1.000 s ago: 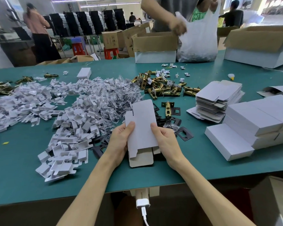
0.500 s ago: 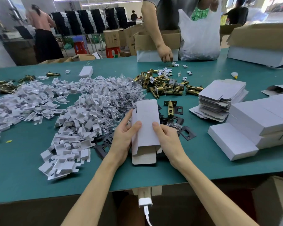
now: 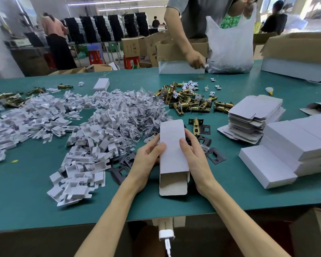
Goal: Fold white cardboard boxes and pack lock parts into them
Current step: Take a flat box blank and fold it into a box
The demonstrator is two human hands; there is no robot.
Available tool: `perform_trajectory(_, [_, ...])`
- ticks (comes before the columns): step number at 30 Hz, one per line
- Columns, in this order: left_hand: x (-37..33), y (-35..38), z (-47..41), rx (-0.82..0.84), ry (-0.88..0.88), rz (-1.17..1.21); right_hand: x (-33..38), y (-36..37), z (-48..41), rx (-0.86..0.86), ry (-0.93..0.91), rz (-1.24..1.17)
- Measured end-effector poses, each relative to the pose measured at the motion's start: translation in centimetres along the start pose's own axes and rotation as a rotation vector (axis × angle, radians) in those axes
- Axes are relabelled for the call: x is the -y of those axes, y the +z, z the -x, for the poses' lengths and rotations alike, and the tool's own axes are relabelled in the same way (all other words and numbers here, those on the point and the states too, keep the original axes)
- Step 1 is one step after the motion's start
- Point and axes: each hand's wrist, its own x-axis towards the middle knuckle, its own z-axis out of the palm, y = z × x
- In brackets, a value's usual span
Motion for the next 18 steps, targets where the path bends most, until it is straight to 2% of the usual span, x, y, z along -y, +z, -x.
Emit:
perform_trajectory(7, [0.03,0.06,0.18,-0.006,-0.015,-0.046,-0.60,-0.05,-0.17,-0.068,0.024,0.023])
perform_trajectory(18, [0.04,-0.07,0.18,0.006,0.028,-0.063,-1.05,-0.21,-0.21,-0.068,0.023,0.024])
